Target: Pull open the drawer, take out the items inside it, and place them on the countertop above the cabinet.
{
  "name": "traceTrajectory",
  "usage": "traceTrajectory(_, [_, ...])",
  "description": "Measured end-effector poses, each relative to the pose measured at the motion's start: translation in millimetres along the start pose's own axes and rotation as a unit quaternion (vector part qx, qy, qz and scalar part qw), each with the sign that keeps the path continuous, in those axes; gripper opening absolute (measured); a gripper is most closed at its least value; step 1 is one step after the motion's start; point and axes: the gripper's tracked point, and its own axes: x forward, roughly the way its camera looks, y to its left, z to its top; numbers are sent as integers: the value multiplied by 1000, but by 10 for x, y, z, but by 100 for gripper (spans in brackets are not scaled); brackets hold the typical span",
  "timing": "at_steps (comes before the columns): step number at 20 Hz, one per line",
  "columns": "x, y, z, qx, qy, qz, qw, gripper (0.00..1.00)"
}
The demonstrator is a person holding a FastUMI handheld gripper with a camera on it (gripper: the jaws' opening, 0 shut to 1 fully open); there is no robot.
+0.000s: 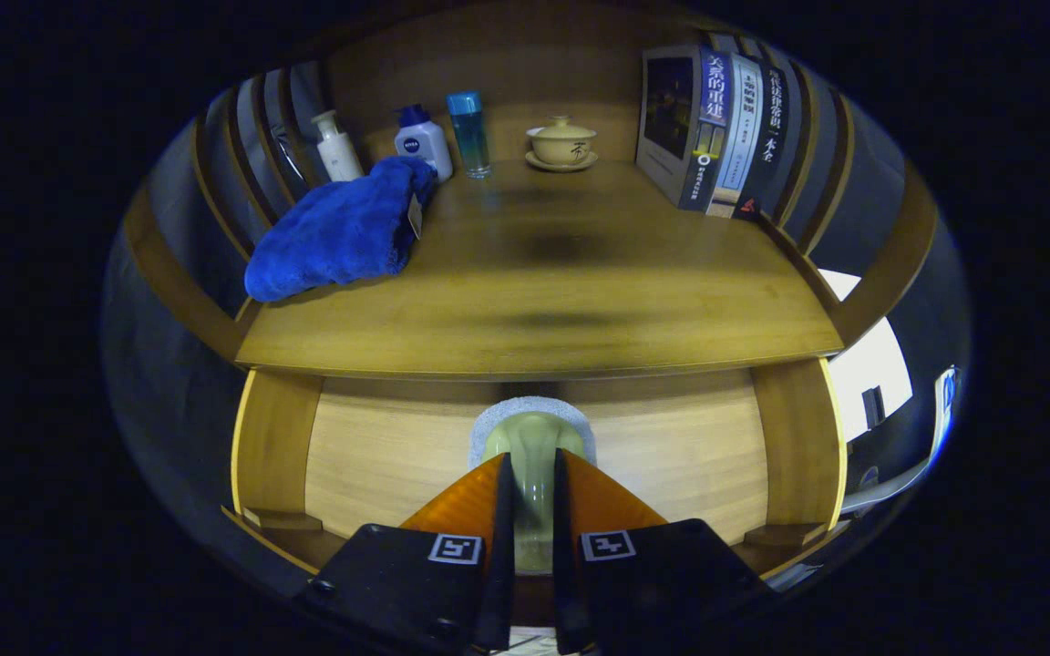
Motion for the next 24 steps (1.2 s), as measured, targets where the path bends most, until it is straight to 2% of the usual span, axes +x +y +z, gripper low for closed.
traceTrajectory(5, [-373, -5, 44, -3, -17, 3, 1000, 26])
traceTrajectory(11, [-634, 32, 326, -7, -39, 1, 999, 26])
traceTrajectory(17, [-649, 112, 694, -12, -47, -4, 999, 26])
traceTrajectory(24, [-430, 140, 1259, -10, -47, -21, 999, 26])
